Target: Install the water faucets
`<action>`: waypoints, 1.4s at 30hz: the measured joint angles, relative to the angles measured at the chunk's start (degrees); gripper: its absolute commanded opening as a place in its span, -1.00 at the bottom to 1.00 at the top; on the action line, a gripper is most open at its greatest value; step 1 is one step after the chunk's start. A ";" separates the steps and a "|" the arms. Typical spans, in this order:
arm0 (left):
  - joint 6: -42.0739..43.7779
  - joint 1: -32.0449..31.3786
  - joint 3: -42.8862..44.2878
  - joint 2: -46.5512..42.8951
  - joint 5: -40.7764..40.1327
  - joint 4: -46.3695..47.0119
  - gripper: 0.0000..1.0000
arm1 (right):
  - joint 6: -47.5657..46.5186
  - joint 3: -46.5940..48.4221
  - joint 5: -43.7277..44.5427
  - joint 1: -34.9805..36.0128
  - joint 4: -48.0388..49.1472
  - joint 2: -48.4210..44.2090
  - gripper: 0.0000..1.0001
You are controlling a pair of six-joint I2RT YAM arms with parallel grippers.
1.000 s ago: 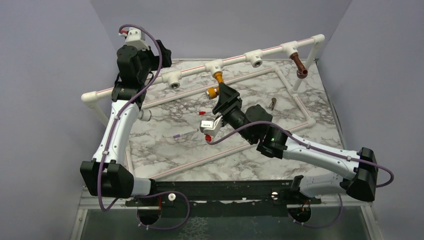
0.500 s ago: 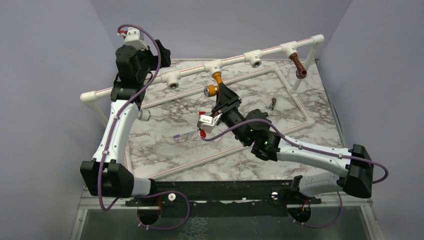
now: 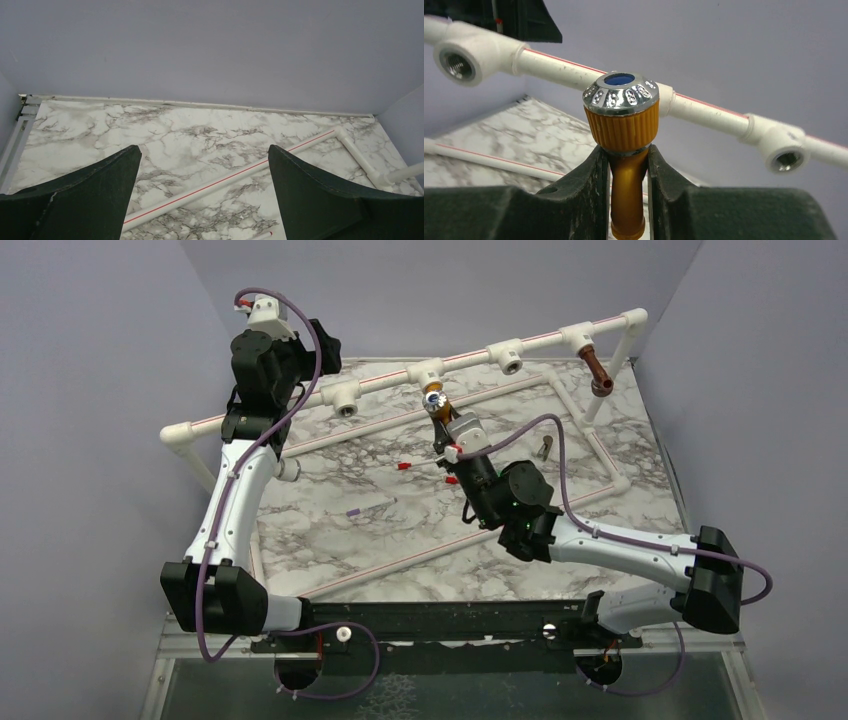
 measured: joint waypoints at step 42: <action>-0.70 0.15 -0.44 -0.52 0.83 0.22 0.98 | 97.61 0.28 16.90 0.28 -22.36 -6.75 0.44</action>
